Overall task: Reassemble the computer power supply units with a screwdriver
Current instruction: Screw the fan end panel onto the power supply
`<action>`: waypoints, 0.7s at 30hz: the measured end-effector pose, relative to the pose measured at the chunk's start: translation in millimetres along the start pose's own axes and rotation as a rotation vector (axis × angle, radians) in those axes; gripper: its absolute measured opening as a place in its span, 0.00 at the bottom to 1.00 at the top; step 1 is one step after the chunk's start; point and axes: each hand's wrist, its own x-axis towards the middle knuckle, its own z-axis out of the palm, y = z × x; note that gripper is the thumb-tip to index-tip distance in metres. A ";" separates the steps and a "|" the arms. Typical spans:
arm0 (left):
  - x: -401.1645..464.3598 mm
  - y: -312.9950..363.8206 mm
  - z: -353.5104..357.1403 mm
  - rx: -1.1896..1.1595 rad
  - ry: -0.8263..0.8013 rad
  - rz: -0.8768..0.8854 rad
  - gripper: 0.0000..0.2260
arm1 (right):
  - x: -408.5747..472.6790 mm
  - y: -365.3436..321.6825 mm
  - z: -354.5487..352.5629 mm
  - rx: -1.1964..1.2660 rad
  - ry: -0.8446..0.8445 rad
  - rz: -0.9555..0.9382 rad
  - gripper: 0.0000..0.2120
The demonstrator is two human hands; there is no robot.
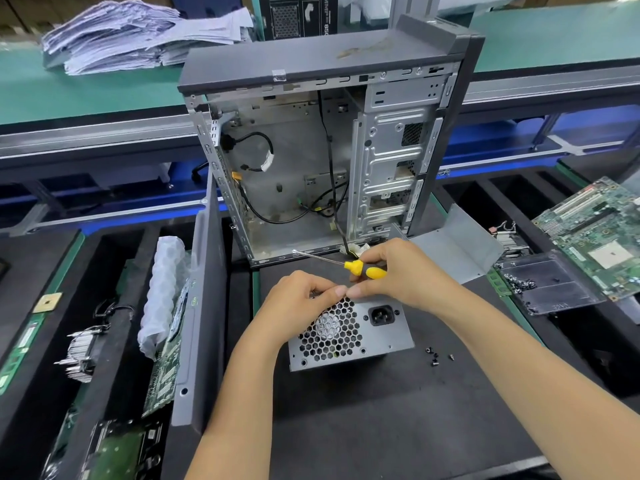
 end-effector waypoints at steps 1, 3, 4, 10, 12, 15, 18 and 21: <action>-0.3 0.1 0.4 -0.009 -0.001 -0.004 0.11 | -2.3 -1.9 -4.5 -0.013 0.004 0.007 0.10; -0.9 0.6 0.4 -0.014 0.002 -0.015 0.13 | -9.5 -6.3 -17.2 -0.076 0.031 0.025 0.12; -1.0 0.7 0.4 -0.011 0.002 -0.020 0.12 | -15.0 -8.7 -24.3 -0.122 0.037 0.039 0.12; 0.0 -0.9 2.2 0.008 0.004 -0.023 0.12 | -54.8 -33.5 -48.3 -0.399 0.001 0.064 0.08; -0.6 -0.3 2.0 0.012 0.004 -0.027 0.12 | -63.2 -42.5 -48.2 -0.505 0.041 0.061 0.07; -0.7 -0.7 2.1 0.011 0.014 -0.019 0.12 | -69.0 -52.0 -46.0 -0.608 0.066 0.059 0.04; 0.0 -1.6 2.9 0.015 0.017 -0.009 0.12 | -68.6 -56.7 -43.2 -0.675 0.063 0.071 0.03; 0.4 -2.0 3.2 0.004 0.017 -0.023 0.12 | -67.8 -58.8 -41.7 -0.699 0.065 0.078 0.04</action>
